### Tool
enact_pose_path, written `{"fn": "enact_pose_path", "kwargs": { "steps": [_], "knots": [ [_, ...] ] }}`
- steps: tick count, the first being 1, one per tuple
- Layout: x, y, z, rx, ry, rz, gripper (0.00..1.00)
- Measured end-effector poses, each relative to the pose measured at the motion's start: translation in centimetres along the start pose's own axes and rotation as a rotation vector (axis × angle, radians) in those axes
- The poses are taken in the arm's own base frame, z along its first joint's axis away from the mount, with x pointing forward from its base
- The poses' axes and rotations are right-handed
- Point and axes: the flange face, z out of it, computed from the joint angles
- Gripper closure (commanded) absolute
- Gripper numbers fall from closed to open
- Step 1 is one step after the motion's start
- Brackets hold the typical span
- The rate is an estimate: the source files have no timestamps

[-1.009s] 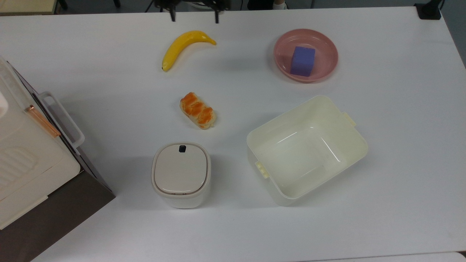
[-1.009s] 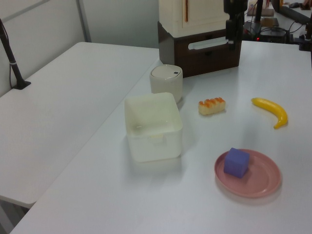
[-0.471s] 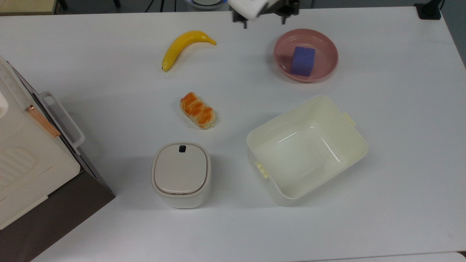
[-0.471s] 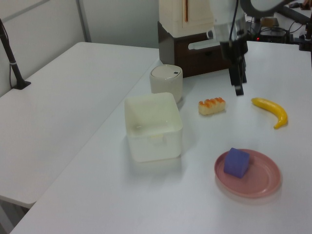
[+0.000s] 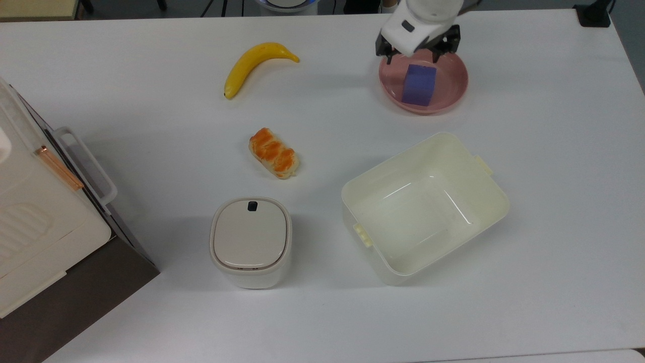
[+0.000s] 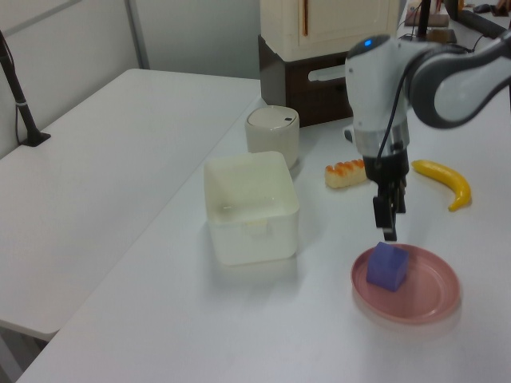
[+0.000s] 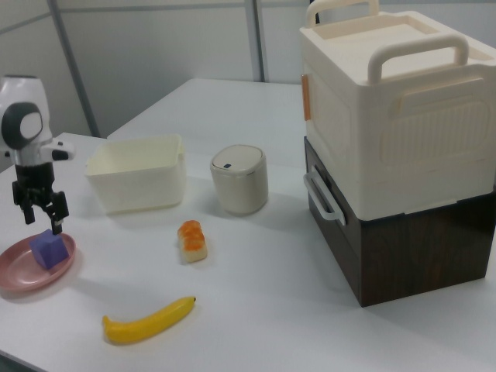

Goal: Put the cube on the table
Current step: 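Lower the open gripper onto the purple cube and close it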

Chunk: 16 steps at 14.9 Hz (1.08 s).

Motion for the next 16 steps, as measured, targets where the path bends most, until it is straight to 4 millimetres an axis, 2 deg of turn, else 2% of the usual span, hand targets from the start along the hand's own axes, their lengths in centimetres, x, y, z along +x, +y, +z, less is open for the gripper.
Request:
{"fn": "enact_pose_path", "kwargs": {
  "steps": [4,6,7,8,9,13,16],
  "knots": [
    [-0.6,-3.5,4.1,0.004,0.039,0.035,0.03],
    [-0.8,-4.5,5.3,-0.004,0.035,0.031,0.35],
    [-0.8,-4.7,5.7,-0.007,0.032,0.033,0.58],
    [-0.8,-4.8,6.0,-0.01,0.028,0.035,0.72],
    [-0.7,-4.7,6.0,-0.01,0.027,0.037,0.82],
    [-0.7,-4.4,5.8,-0.014,0.019,0.041,0.82],
    [-0.9,-3.2,4.1,-0.037,-0.022,0.056,0.82]
  ]
}}
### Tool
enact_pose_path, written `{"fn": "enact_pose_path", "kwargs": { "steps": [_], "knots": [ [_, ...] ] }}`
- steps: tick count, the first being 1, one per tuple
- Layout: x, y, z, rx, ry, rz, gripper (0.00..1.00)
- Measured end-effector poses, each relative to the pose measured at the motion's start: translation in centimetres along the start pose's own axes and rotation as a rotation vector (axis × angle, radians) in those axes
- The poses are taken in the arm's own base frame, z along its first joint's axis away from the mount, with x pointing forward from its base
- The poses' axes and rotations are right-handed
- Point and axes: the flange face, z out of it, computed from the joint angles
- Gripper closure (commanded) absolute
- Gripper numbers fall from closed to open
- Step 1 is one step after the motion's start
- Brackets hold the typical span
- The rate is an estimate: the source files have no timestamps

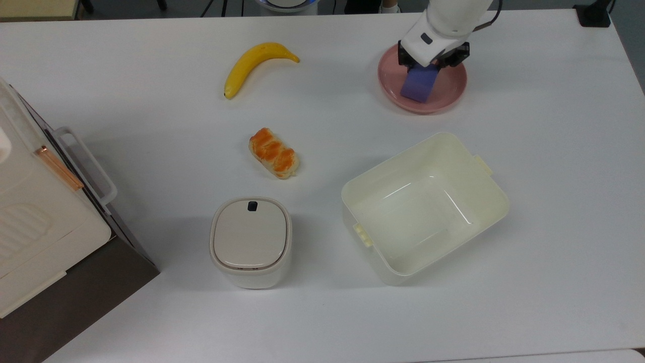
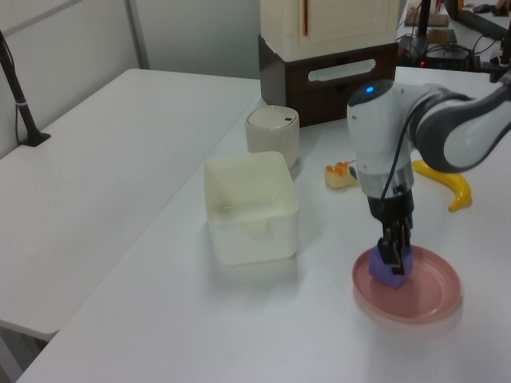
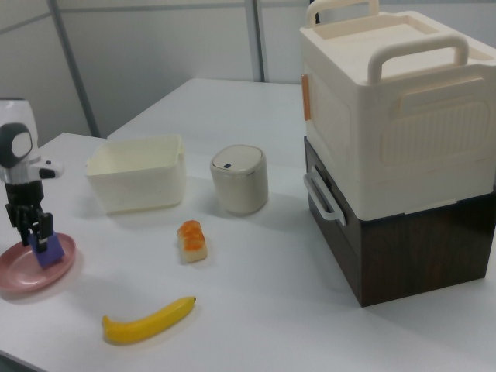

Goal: Put the cube on the table
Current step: 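Lift the purple cube off the plate and carry it toward the banana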

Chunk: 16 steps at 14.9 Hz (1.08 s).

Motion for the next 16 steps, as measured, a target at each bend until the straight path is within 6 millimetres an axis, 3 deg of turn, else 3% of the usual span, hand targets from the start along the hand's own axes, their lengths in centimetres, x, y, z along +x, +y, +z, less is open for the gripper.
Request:
{"fn": "enact_pose_path", "kwargs": {
  "steps": [3,5,9,10,12,13,16],
  "knots": [
    [0.8,2.8,-3.6,-0.028,0.021,0.024,0.81],
    [2.0,5.0,-4.2,-0.056,0.045,0.033,0.81],
    [5.2,11.8,-4.8,-0.1,0.063,0.028,0.75],
    [5.8,13.3,-4.9,-0.107,0.064,0.025,0.67],
    [6.7,15.8,-5.1,-0.115,0.064,0.015,0.15],
    [6.9,16.8,-5.1,-0.116,0.062,0.012,0.0],
    [7.7,19.2,-5.5,-0.11,0.064,0.035,0.0]
  ]
}}
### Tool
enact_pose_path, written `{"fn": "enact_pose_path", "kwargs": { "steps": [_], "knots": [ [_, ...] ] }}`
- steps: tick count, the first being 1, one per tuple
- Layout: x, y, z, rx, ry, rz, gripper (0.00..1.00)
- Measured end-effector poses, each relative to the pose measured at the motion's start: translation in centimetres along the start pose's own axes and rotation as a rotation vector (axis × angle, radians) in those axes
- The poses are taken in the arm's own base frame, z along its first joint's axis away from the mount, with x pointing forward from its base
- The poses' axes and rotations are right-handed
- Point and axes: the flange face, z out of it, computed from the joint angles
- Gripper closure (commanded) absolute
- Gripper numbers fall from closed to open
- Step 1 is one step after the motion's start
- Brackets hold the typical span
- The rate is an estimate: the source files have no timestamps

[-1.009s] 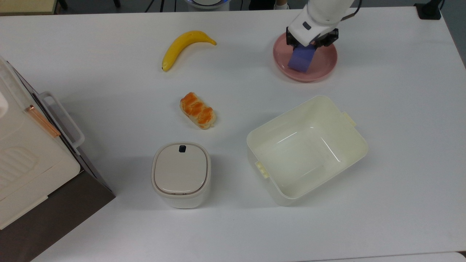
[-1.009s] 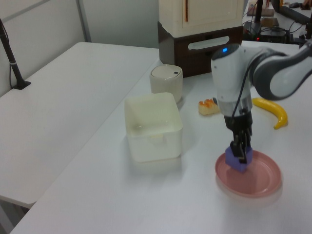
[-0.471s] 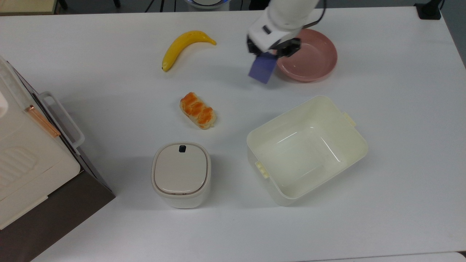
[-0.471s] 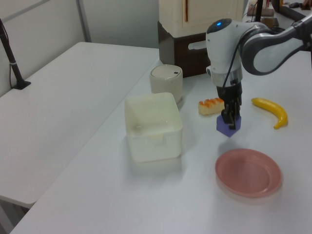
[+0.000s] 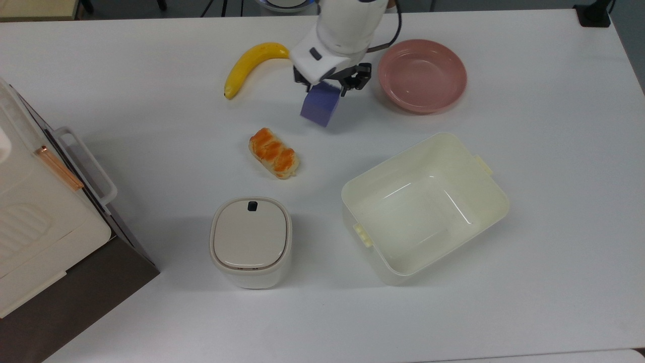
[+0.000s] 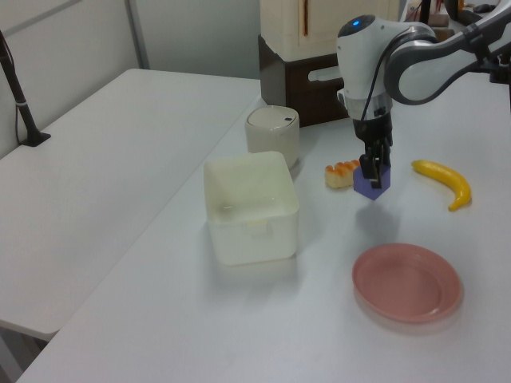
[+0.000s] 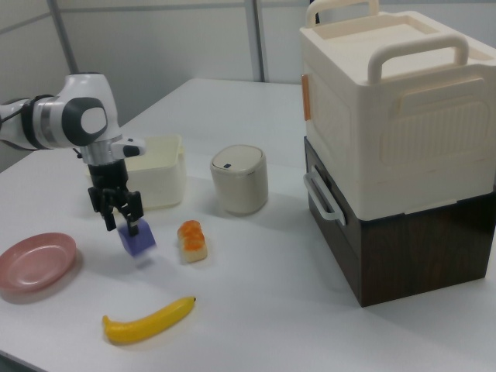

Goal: Put the cube on the table
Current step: 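Lift the purple cube off the plate and carry it toward the banana, then set the cube on the table and open the gripper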

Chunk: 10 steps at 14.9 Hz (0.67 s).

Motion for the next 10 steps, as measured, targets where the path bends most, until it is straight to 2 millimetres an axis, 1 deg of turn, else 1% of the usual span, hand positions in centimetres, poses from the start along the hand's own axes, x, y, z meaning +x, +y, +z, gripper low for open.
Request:
{"fn": "enact_pose_path", "kwargs": {
  "steps": [2,5,7,10],
  "knots": [
    [0.7,1.5,-0.8,0.009,0.015,0.024,0.0],
    [1.9,4.3,-3.2,0.027,0.053,0.076,0.0],
    [2.3,6.6,-5.7,0.033,0.057,0.113,0.0],
    [1.6,9.5,-10.1,0.048,0.1,0.147,0.0]
  ]
}}
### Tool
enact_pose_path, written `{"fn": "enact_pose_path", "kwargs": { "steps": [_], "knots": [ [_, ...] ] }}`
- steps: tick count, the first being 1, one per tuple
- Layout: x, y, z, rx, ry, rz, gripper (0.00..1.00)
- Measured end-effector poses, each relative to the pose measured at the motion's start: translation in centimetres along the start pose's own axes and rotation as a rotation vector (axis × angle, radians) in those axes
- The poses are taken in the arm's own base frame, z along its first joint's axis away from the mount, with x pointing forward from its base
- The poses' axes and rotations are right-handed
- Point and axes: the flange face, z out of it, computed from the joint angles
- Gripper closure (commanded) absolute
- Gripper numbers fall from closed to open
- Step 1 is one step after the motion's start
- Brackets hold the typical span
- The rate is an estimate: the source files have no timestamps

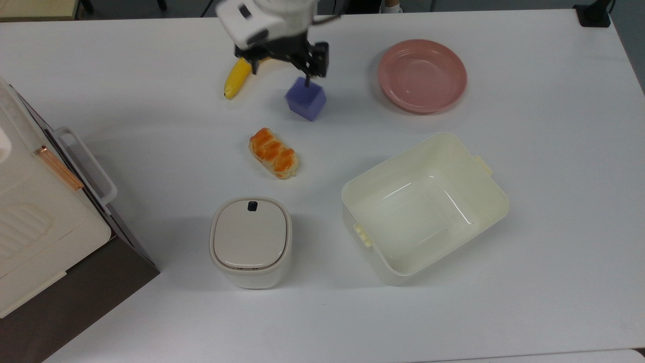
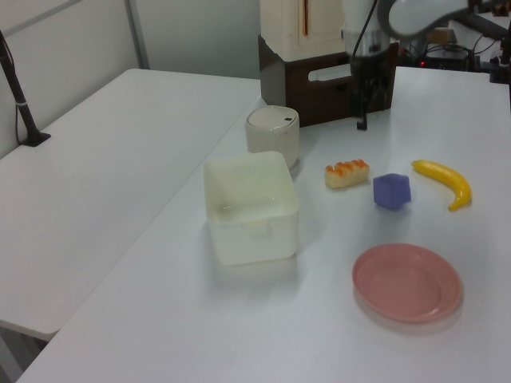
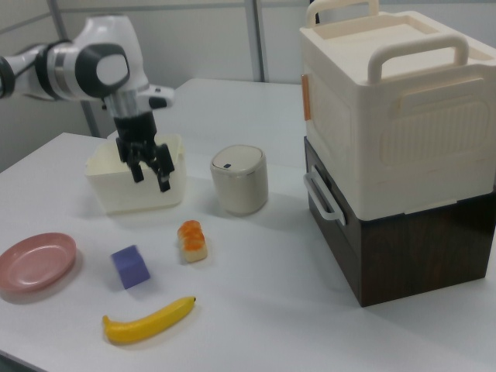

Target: Put the cube on the table

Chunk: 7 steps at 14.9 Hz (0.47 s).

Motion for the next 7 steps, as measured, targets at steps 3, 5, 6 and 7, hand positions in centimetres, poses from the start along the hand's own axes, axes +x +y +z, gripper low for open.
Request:
{"fn": "enact_pose_path", "kwargs": {
  "steps": [3,5,6,7],
  "knots": [
    [-0.9,3.6,-4.1,0.019,0.068,-0.093,0.0],
    [-1.3,5.0,-5.5,0.023,0.094,-0.105,0.0],
    [-1.5,5.4,-6.0,0.025,0.103,-0.104,0.0],
    [-1.7,5.8,-6.4,0.026,0.11,-0.101,0.0]
  ]
}}
